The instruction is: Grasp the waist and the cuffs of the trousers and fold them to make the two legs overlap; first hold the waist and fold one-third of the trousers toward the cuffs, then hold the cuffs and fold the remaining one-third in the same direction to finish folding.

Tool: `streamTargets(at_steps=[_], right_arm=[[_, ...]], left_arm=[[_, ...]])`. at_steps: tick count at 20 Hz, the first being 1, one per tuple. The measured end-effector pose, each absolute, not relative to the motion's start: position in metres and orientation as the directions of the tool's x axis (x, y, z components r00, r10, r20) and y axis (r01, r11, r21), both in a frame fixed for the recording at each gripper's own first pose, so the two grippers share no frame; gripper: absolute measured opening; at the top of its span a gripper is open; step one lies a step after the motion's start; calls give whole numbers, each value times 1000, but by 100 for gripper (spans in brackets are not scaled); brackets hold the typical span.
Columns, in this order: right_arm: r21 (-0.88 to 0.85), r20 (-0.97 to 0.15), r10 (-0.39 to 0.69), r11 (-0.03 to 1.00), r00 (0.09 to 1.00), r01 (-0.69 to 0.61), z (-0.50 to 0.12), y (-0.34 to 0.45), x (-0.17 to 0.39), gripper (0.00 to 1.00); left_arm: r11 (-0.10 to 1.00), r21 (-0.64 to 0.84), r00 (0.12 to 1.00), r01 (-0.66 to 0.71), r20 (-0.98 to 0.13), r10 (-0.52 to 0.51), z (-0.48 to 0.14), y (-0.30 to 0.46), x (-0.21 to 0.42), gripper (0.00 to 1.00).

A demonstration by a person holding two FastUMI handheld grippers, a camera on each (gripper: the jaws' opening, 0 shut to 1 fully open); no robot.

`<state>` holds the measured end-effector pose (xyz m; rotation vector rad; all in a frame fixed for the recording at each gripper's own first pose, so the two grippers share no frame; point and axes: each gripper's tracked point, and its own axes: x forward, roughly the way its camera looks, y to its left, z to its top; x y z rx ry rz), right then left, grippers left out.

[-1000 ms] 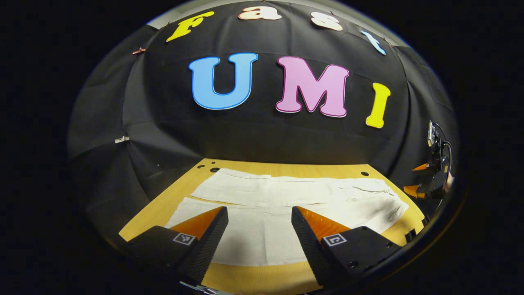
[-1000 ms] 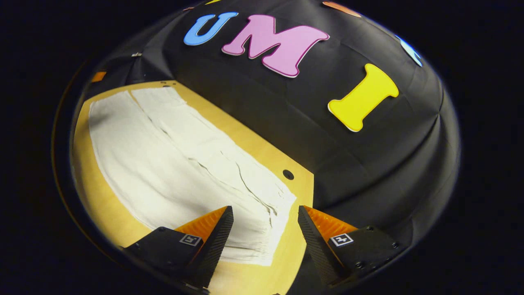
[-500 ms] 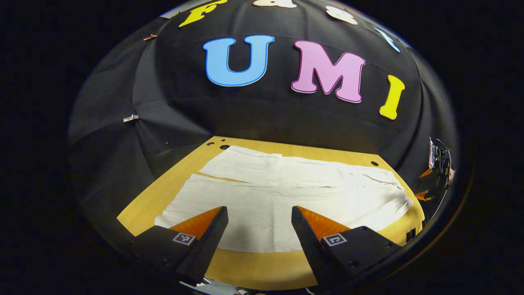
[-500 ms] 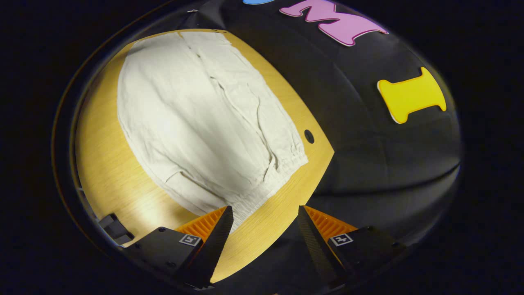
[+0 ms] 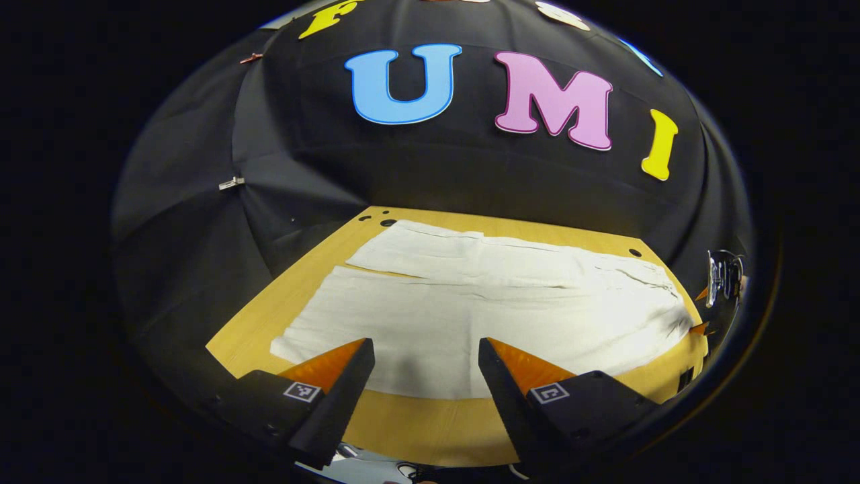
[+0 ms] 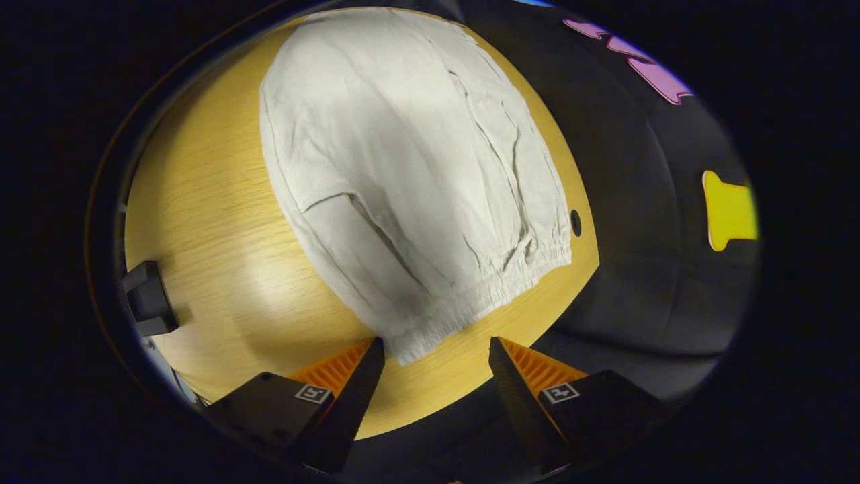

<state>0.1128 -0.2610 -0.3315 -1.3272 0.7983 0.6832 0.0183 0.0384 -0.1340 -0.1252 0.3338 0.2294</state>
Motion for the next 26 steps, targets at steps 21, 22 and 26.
streamTargets(at_steps=[21,22,26], right_arm=[[-643,-758,-108,-43,643,-765,-343,-237,147,15],[-640,-762,-100,-45,640,-767,-343,-235,149,15],[-619,-779,-91,-45,620,-784,-342,-233,147,8]], left_arm=[[906,225,822,-358,-384,421,-176,154,-12,99],[898,294,818,-327,-388,425,-179,169,-14,98],[845,520,804,-127,-444,395,-203,215,-22,98]])
